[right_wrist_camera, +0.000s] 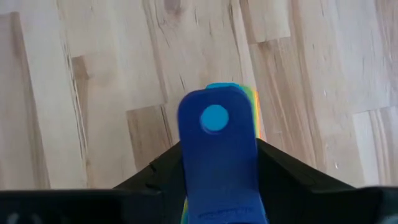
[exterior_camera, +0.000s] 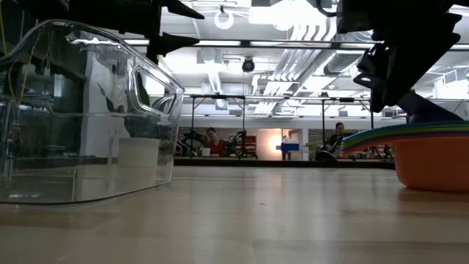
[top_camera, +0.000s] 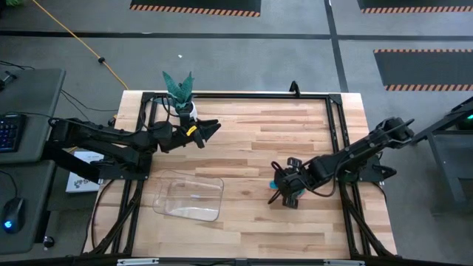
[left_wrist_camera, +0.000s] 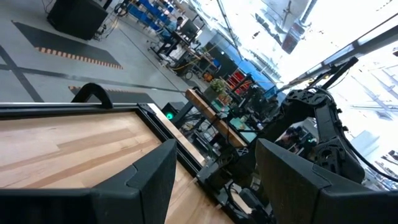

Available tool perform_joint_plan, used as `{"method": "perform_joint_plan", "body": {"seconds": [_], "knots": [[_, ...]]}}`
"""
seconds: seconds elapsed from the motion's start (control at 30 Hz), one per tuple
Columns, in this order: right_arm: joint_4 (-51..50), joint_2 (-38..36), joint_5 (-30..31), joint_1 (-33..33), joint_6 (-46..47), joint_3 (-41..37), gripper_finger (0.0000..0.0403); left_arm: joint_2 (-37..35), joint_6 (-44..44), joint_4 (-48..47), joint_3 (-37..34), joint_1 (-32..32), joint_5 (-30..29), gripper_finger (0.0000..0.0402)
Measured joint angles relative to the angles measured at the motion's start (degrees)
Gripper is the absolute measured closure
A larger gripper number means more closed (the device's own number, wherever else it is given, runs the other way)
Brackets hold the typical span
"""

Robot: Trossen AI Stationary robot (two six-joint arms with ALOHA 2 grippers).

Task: Nest measuring cups in basket
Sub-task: Stack the dark blue measuring cup on top of the light blue measuring cup

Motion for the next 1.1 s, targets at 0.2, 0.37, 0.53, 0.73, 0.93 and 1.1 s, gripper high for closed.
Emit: {"method": "perform_joint_plan", "body": {"seconds": [0.2,0.37,0.53,0.73,0.93,1.1], "knots": [[-0.69,-2.07,-0.13,-0.07,0.00,0.00,0.0265,-0.02,0.00,0.00,0.00,0.00,-0.13,0.0191],[-1.15,-4.45,-0.12,-0.09,0.14,0.00,0.0261,-0.01,0.02,-0.01,-0.01,0.00,-0.13,0.0191],[-3.08,-4.76,-4.91,-1.97,1.05,1.86,0.0261,0.00,0.00,-0.02,-0.02,0.00,-0.13,0.0191],[-10.13,0.20,-8.28,-6.28,0.65,10.52,0.0261,0.00,-0.02,-0.04,0.00,0.00,-0.13,0.0191],[-18.97,7.81,-10.23,-7.69,-2.39,18.02,0.0261,-0.02,-0.02,-0.07,-0.01,0.00,-0.13,0.0191],[-21.12,14.19,-11.01,-7.69,-3.45,20.95,0.0261,0.00,-0.02,-0.07,0.00,0.00,-0.11,0.0191]]}}
